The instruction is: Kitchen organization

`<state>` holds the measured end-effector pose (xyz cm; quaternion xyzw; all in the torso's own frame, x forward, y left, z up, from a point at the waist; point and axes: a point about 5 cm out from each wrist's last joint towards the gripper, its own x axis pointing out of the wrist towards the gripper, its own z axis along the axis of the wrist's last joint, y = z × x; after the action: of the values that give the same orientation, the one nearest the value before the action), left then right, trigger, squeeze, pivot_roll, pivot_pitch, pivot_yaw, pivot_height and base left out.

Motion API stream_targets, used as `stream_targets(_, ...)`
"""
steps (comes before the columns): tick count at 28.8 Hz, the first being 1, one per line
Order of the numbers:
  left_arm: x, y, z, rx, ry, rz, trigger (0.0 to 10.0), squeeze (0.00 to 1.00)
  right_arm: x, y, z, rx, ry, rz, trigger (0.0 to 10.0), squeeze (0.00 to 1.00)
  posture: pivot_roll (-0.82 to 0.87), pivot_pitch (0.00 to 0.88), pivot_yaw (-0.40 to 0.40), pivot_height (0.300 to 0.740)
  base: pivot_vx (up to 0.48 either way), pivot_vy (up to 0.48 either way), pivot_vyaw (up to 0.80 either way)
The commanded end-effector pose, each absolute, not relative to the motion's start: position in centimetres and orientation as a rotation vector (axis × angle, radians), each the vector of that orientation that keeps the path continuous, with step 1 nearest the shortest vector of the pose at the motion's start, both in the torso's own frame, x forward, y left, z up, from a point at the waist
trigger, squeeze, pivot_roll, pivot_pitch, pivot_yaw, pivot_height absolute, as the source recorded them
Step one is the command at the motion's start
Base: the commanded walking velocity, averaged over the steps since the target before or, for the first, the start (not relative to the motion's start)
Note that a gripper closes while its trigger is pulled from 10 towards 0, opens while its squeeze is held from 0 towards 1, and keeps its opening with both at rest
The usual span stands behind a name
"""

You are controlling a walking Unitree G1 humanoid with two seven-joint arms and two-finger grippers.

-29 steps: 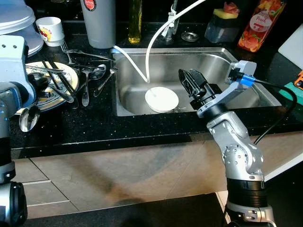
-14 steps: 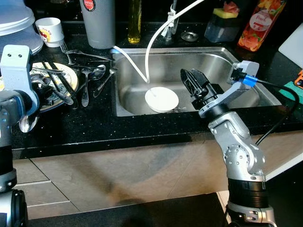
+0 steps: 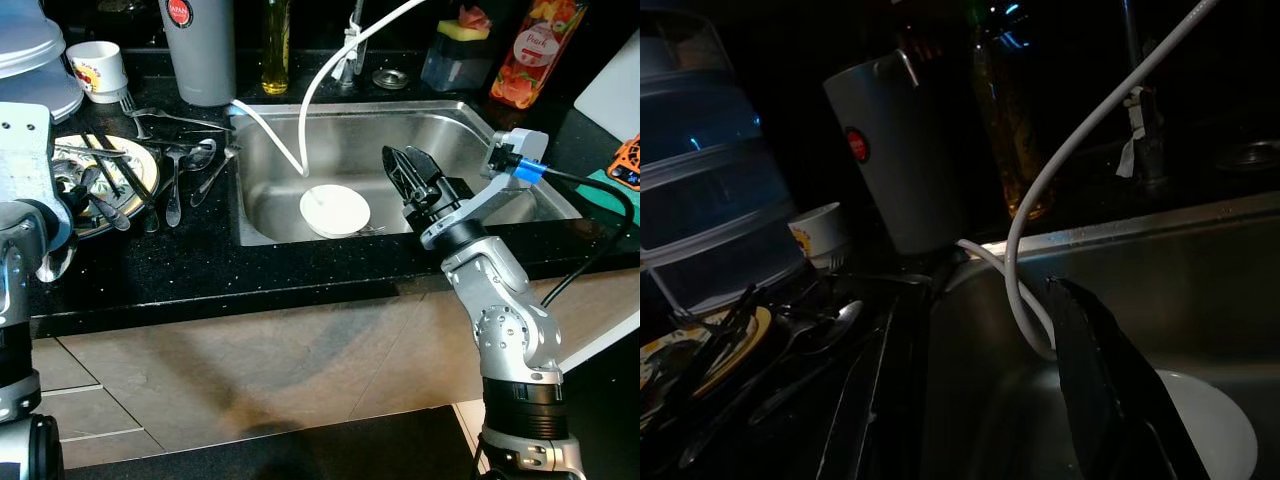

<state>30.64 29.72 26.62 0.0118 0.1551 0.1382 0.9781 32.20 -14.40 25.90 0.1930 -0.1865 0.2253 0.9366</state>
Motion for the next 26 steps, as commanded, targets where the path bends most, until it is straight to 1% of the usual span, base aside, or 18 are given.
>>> stream_targets(1, 30.6, 29.8, 25.4, 0.018, 0.371, 0.286, 10.0, 0.00, 32.2, -14.3, 26.1, 0.392, -0.384, 0.474, 10.0, 0.00, 0.12, 0.112, -0.036, 0.740, 0.000, 0.000, 0.00)
stream_targets(3, 30.6, 29.7, 26.1, 0.051, 0.321, 0.283, 10.0, 0.00, 32.2, -14.3, 26.1, 0.392, -0.384, 0.475, 10.0, 0.00, 0.12, 0.112, -0.036, 0.740, 0.000, 0.000, 0.00)
stream_targets(5, 30.8, 29.4, 27.4, 0.077, 0.227, 0.267, 10.0, 0.00, 32.2, -14.3, 26.1, 0.392, -0.383, 0.478, 10.0, 0.00, 0.12, 0.112, -0.036, 0.740, 0.000, 0.000, 0.00)
stream_targets(6, 30.8, 29.4, 27.4, 0.077, 0.227, 0.267, 10.0, 0.00, 32.2, -14.3, 26.1, 0.392, -0.383, 0.478, 10.0, 0.00, 0.12, 0.112, -0.036, 0.740, 0.000, 0.000, 0.00)
stream_targets(10, 32.0, 29.6, 28.4, 0.005, 0.152, 0.271, 10.0, 0.00, 32.3, -14.0, 26.2, 0.396, -0.386, 0.490, 10.0, 0.00, 0.12, 0.096, -0.044, 0.740, 0.000, 0.000, 0.00)
stream_targets(13, 32.3, 29.7, 28.4, -0.008, 0.145, 0.276, 10.0, 0.00, 32.4, -13.9, 26.3, 0.397, -0.388, 0.492, 10.0, 0.00, 0.12, 0.096, -0.044, 0.740, 0.000, 0.000, 0.00)
stream_targets(15, 33.3, 29.8, 27.6, -0.064, 0.161, 0.294, 10.0, 0.00, 32.4, -13.9, 26.3, 0.395, -0.391, 0.491, 10.0, 0.00, 0.10, 0.089, -0.042, 0.740, 0.000, 0.000, 0.00)
stream_targets(20, 34.7, 29.6, 26.0, -0.130, 0.192, 0.342, 10.0, 0.00, 32.2, -14.2, 26.3, 0.391, -0.392, 0.485, 10.0, 0.00, 0.09, 0.092, -0.039, 0.740, 0.000, 0.000, 0.00)
stream_targets(26, 35.1, 29.3, 25.3, -0.100, 0.198, 0.426, 10.0, 0.00, 32.0, -14.5, 26.3, 0.387, -0.391, 0.475, 10.0, 0.00, 0.08, 0.097, -0.035, 0.740, 0.000, 0.000, 0.00)
